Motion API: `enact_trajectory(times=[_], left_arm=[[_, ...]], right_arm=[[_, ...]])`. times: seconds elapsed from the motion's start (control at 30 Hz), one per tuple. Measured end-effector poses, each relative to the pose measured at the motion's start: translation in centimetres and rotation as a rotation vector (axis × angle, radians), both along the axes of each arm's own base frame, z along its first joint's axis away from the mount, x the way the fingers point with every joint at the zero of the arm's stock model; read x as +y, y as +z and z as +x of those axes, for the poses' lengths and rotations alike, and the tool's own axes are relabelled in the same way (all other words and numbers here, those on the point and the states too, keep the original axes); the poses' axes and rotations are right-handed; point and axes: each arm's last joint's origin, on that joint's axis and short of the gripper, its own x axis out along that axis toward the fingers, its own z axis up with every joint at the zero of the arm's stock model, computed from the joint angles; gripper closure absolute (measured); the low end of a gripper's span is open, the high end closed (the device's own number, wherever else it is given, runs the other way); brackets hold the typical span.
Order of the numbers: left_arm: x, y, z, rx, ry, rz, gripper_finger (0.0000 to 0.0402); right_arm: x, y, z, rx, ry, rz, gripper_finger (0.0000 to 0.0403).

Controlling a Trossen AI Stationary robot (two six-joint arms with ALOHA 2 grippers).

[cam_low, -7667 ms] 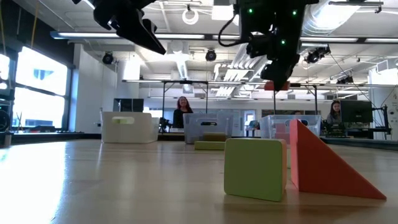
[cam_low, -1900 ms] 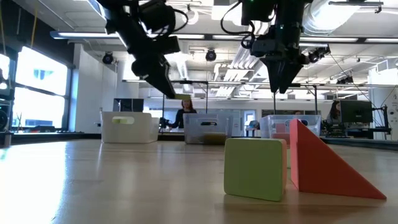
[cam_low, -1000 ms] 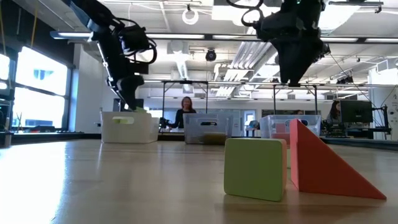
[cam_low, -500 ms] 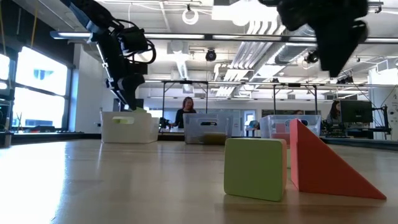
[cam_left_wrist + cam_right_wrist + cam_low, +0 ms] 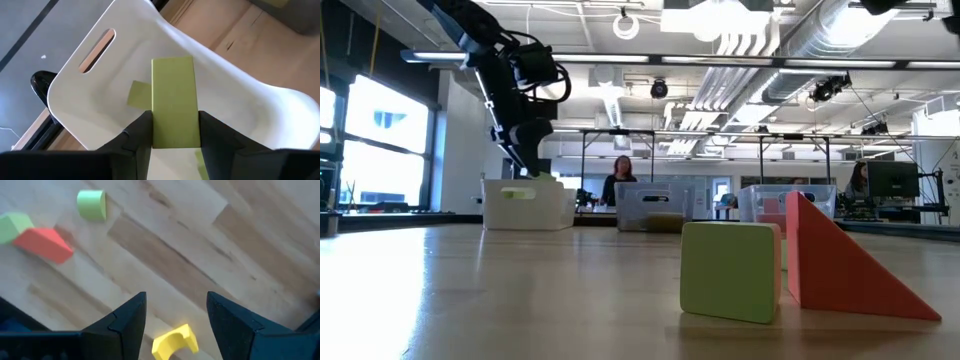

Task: Sort & place blocks by color
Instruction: Put the green block into the white bin, then put the yellow block into the black bin

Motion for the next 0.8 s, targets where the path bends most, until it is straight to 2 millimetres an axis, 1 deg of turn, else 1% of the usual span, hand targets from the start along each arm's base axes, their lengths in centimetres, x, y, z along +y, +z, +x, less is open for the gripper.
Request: enact_trajectory(times=[0.1, 0.23, 0.37, 0.57, 0.63, 0.8], left_arm=[[0.0, 0.0, 0.0, 0.004, -0.002, -0.003, 0.0264], [0.0, 0.0, 0.0, 0.004, -0.002, -0.003, 0.0233], [0.0, 0.0, 0.0, 0.004, -0.002, -0.003, 0.0205], [0.0, 0.0, 0.0, -0.001, -0.002, 0.002, 0.0182], [0.0, 0.2, 0.0, -0.009, -0.002, 0.009, 0.0181], [-0.4, 0.9, 0.5, -0.052, -0.024, 0.054, 0.0186]], right_arm=[[0.7, 0.0, -0.6, 0.002, 0.015, 0.001, 0.0208], [1.6, -0.1, -1.2, 0.006, 0.053, 0.001, 0.0208], [2.3, -0.1, -1.8, 0.048, 0.093, 0.053, 0.0208], [3.2, -0.1, -2.6, 0.077, 0.120, 0.092, 0.0208], [3.4, -0.1, -2.8, 0.084, 0.068, 0.103, 0.0208], [4.1, -0.1, -3.2, 0.081, -0.175, 0.142, 0.0208]])
